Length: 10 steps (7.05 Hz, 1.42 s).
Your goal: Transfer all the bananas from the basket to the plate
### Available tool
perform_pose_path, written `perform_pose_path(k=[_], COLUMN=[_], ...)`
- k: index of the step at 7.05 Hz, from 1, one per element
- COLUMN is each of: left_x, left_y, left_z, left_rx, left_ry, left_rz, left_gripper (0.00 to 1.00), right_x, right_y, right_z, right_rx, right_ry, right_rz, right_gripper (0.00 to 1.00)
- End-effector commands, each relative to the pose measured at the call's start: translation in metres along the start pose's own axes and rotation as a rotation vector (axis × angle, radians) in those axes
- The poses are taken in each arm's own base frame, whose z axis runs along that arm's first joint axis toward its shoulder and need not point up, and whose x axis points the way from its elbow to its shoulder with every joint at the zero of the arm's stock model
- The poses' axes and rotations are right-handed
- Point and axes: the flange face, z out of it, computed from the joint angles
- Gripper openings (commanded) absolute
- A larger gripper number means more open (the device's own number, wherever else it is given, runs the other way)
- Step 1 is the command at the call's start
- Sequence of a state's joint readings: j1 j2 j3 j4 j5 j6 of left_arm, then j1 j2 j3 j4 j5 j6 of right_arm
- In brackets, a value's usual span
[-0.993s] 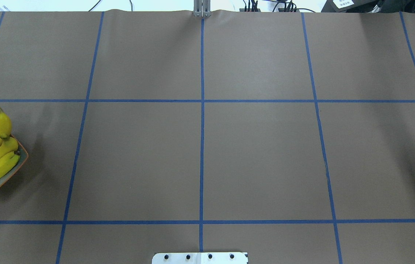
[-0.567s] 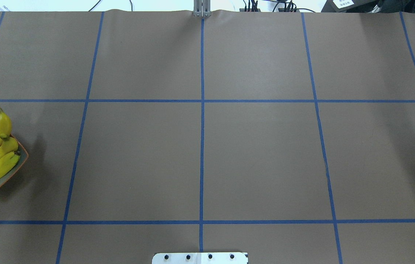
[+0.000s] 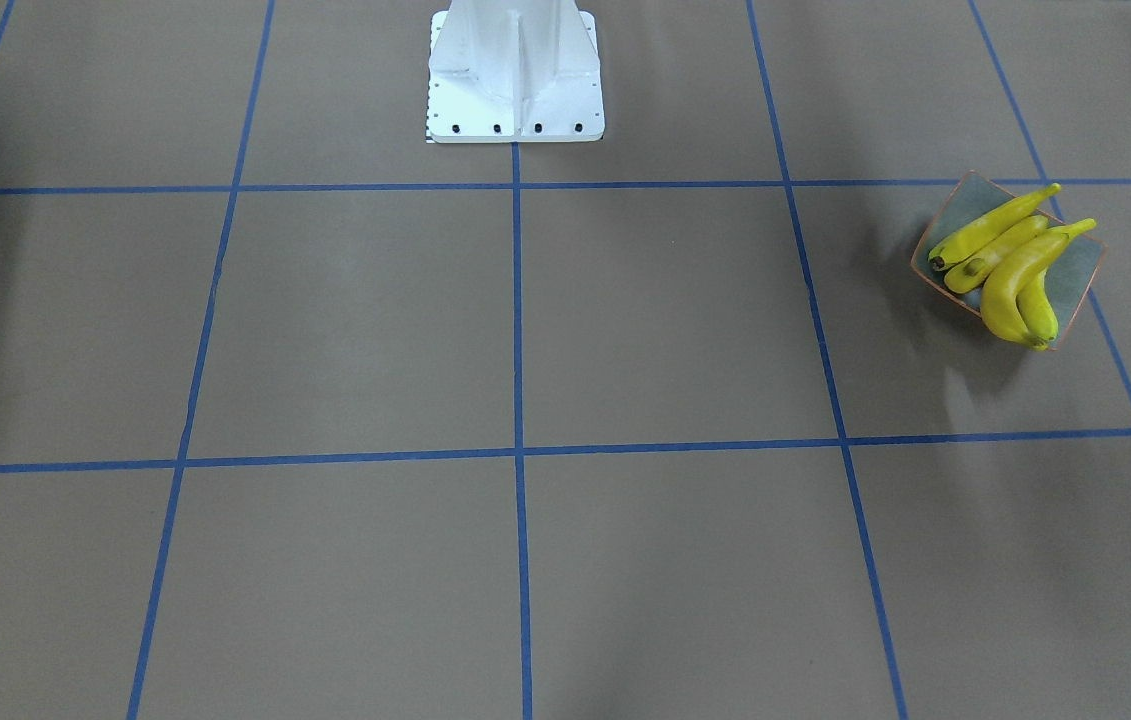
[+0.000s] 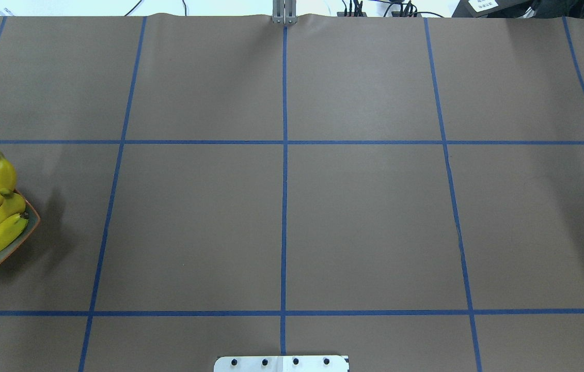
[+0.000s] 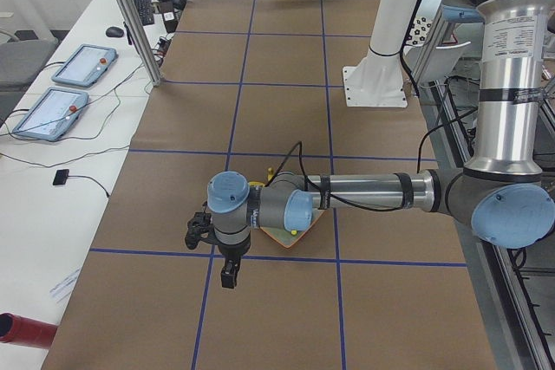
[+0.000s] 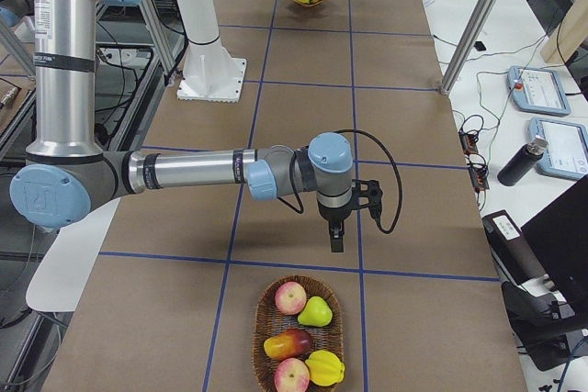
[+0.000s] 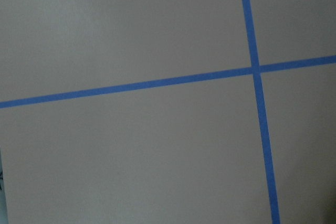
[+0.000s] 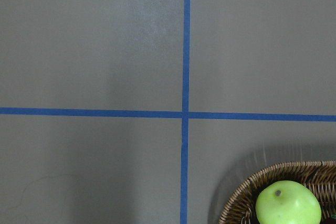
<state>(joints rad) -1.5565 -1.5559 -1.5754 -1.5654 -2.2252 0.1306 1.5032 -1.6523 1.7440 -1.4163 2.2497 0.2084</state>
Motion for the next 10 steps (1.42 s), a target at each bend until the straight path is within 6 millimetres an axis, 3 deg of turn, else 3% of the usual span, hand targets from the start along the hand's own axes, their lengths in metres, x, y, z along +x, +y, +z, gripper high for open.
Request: perform_pose_path(k=[1,3,4,6,10], left_x=[0.026,0.040,0.047,0.043,0.039], left_y=[-0.005,-0.004,0.002,0.016,0.018], left_z=[-0.033,-0.055,-0.064,-0.055,-0.050], left_rx=[-0.036,0.016,0.033,0.047,0.041], left_ry=[0.032,0.028,0.020,0.016,0.014], left_rz=[0.049,0.075,0.088,0.107,0.104], left_gripper=[1.00,1.00,1.00,1.00,1.00], right_x=[0.009,0.025,0.025,0.026,0.023], right_y=[0.012,0.030,0.031,0.031,0.028], right_z=[0.007,0.008,0.007,0.008,0.008], right_rx=[-0.084,-0.119,-0.117,-0.119,-0.120], right_ry=[0.013,0.030,0.028,0.028,0.008], right_rz=[0.006,0.013,0.022,0.027,0.029], right_gripper=[1.00,1.00,1.00,1.00,1.00])
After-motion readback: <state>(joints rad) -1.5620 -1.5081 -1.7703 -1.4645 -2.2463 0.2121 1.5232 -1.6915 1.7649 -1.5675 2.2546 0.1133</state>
